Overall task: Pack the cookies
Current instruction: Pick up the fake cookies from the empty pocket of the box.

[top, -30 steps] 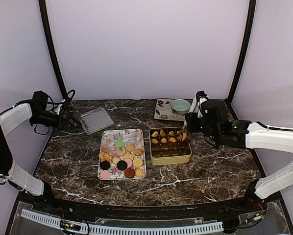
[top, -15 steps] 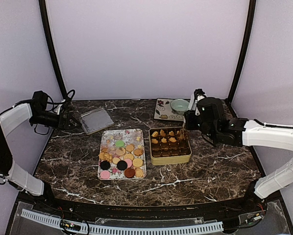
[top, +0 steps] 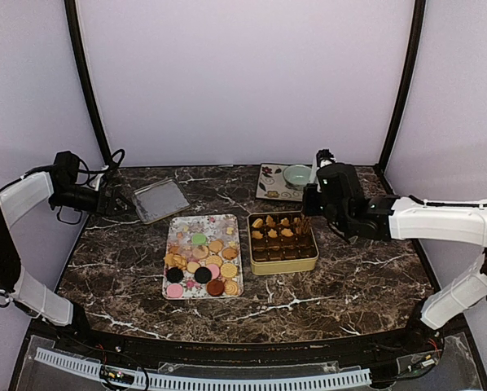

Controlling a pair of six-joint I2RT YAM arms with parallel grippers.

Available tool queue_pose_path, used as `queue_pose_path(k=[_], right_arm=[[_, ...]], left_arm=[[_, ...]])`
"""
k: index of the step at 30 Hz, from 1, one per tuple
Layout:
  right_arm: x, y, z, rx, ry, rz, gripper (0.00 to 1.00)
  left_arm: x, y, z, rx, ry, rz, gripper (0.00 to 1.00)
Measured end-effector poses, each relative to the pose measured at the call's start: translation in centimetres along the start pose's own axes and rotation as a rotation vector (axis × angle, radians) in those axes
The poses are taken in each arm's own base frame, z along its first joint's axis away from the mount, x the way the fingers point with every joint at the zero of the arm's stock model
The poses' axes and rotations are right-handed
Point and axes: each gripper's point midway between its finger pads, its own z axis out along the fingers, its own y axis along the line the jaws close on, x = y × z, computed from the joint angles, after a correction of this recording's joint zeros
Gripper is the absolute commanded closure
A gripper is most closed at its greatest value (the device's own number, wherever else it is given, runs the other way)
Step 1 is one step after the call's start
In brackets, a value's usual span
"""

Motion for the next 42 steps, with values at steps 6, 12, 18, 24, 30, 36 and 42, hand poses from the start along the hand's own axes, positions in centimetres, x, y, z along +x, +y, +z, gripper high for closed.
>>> queue_pose_path(k=[6,12,18,24,30,36,42], right_arm=[[-0.1,-0.3,0.3,0.034,-0.008,0.007,0.68],[-1.1,-0.3,0.5,0.053,-0.029,0.027,0.66],[-2.0,0.1,0.8,0.061,-0.045,0.036,0.68],[-1.8,0.1,1.3,0.082,-0.028,0.017,0.71],[-1.3,-0.1,1.4,0.095,-0.012,-0.019,0.71],[-0.8,0.0,0.8,0.053,0.000,-0.108,0.87],[-2.0,0.4,0.2,-0.037,-0.007,-0.199,1.00]], left_arm=[[0.1,0.0,0.0,0.000,0.001,-0.002,0.04],[0.1,0.0,0.0,0.001,0.001,-0.002,0.04],[0.1,0.0,0.0,0.002,0.001,-0.002,0.04],[0.1,0.0,0.0,0.002,0.001,-0.002,0.04],[0.1,0.0,0.0,0.002,0.001,-0.002,0.04],[0.1,0.0,0.0,0.002,0.001,-0.002,0.04],[0.1,0.0,0.0,0.002,0.001,-0.002,0.04]])
